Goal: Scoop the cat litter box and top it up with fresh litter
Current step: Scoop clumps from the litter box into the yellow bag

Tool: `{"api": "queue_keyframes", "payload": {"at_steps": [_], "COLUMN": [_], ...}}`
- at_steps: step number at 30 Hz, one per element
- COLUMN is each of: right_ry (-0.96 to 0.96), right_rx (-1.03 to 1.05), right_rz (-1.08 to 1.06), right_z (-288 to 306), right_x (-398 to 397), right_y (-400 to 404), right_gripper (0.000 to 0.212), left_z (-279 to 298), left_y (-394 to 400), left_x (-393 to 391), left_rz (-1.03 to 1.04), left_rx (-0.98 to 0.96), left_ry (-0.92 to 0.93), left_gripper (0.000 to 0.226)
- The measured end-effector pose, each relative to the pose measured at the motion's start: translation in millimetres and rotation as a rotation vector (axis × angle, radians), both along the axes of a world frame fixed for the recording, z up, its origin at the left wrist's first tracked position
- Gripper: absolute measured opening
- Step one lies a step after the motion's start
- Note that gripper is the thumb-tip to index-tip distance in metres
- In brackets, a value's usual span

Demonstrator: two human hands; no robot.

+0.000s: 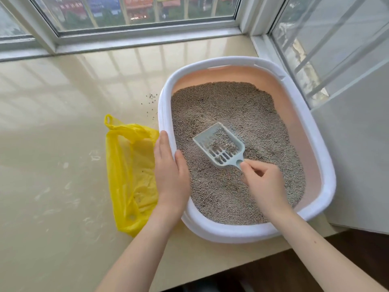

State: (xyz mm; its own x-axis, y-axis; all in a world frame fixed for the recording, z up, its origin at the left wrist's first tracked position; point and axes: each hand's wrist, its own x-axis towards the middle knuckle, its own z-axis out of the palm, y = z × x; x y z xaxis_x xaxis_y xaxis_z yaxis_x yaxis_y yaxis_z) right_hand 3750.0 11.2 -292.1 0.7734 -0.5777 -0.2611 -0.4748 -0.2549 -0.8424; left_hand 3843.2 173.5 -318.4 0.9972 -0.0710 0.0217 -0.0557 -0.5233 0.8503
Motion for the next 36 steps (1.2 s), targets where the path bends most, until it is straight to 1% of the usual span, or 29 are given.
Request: {"api": "queue_keyframes", "payload": {"at_steps": [1, 2, 3, 5, 7, 8, 10, 12, 14, 16, 17, 20, 24, 26, 30, 36], "right_ry": [-0.005, -0.001, 0.008, 0.026, 0.043, 0.051, 0.07, 0.127, 0.209, 0.303, 0.355, 0.528, 0.726, 0.748, 0.64, 0.371], "right_rx": [-0.009, -0.024, -0.034, -0.042, -0.06, -0.067, -0.084, -0.097, -0.127, -0.234, -0.295, -0.477, -0.673, -0.739, -0.55, -0.205], "right_rz": [0.004, 0.01, 0.014, 0.02, 0.035, 0.036, 0.017, 0.01, 0.032, 0.085, 0.108, 0.171, 0.294, 0.359, 0.395, 0.275], "right_z": [1, 3, 4, 6, 7, 7, 10, 15, 24, 36, 42, 59, 59, 48, 16, -27], "right_x": [-2, -4, -6, -10, -14, -16, -20, -24, -28, -33, -34, -31, -16, -6, 26, 72], "right_y": [-2, -4, -7, -13, -19, -23, -31, -43, -60, -81, -92, -118, -141, -144, -124, -65], "right_gripper": [0.024, 0.025, 0.024, 0.022, 0.026, 0.025, 0.017, 0.014, 0.014, 0.027, 0.03, 0.02, 0.023, 0.024, 0.027, 0.027], "left_z": [3, 7, 9, 12, 10, 8, 2, -2, -5, -6, -8, -11, -15, -17, -20, -23], "left_y": [1, 3, 6, 14, 26, 31, 40, 45, 46, 44, 43, 41, 40, 39, 38, 37], "left_x": [-1, -3, -5, -7, -8, -9, -9, -10, -9, -10, -10, -14, -15, -14, -13, -15], "left_rz": [-0.044, -0.134, -0.263, -0.564, -0.805, -0.886, -0.969, -0.99, -0.978, -0.952, -0.932, -0.87, -0.834, -0.825, -0.812, -0.798], "left_rx": [0.078, 0.172, 0.261, 0.353, 0.387, 0.41, 0.456, 0.477, 0.459, 0.424, 0.405, 0.354, 0.306, 0.283, 0.251, 0.217], "left_ry": [-0.085, -0.202, -0.321, -0.472, -0.551, -0.583, -0.647, -0.674, -0.675, -0.66, -0.655, -0.646, -0.66, -0.669, -0.679, -0.679], "left_gripper": [0.047, 0.042, 0.035, 0.019, 0.028, 0.033, 0.038, 0.04, 0.04, 0.04, 0.04, 0.039, 0.04, 0.04, 0.039, 0.04]}}
